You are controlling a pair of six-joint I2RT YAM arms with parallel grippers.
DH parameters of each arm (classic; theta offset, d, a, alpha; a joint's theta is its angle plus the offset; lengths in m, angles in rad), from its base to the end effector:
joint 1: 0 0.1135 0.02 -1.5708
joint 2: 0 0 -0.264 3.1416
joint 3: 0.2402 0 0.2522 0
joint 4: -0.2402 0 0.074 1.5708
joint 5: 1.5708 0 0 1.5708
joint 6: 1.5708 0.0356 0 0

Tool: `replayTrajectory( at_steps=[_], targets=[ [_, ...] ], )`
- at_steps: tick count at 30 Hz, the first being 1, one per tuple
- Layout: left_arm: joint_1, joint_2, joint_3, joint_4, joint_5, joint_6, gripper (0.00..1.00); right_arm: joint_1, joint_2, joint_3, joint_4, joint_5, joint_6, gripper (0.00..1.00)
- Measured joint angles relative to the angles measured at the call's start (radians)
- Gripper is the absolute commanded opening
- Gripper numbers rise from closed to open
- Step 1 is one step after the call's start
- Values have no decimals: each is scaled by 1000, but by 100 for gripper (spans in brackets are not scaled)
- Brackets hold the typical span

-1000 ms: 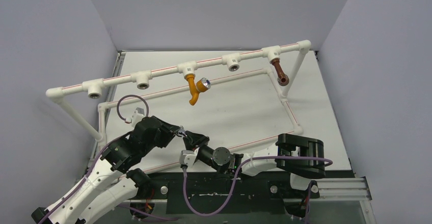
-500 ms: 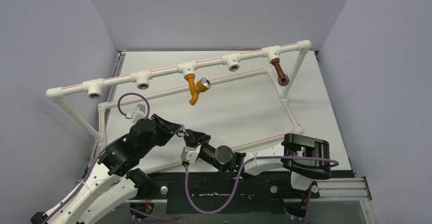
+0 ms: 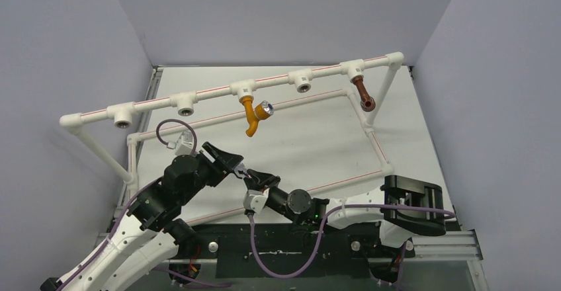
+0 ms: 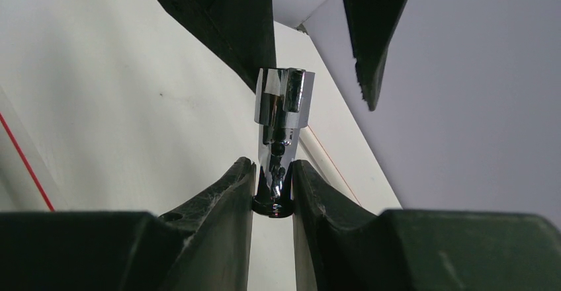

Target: Install the water faucets

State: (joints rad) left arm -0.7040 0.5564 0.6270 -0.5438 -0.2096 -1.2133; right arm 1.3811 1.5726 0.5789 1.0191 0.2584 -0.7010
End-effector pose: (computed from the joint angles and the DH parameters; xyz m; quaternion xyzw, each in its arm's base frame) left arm 0.1060 -0.0803 0.2805 -0.2665 0.8074 -0.3733 0.3712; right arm 0.0679 0.3055 0.2077 -0.5507 0.4294 0.1520 0.6994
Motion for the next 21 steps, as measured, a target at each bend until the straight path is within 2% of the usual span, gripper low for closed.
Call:
replayTrajectory(
  at_steps=[3, 8, 16, 21],
  targets=[
    [0, -21, -1, 42, 8, 17, 79, 0, -30, -20, -7, -8, 11, 0],
    [0, -54, -19, 111, 25, 43, 87, 1, -88, -69, -19, -14, 29, 0],
    [0, -80, -40, 153, 65, 130, 89, 0, -246, -149, -63, -16, 86, 0],
    [0, -106, -60, 166, 84, 216, 89, -19, -417, -204, -145, -41, 177, 0]
  ],
)
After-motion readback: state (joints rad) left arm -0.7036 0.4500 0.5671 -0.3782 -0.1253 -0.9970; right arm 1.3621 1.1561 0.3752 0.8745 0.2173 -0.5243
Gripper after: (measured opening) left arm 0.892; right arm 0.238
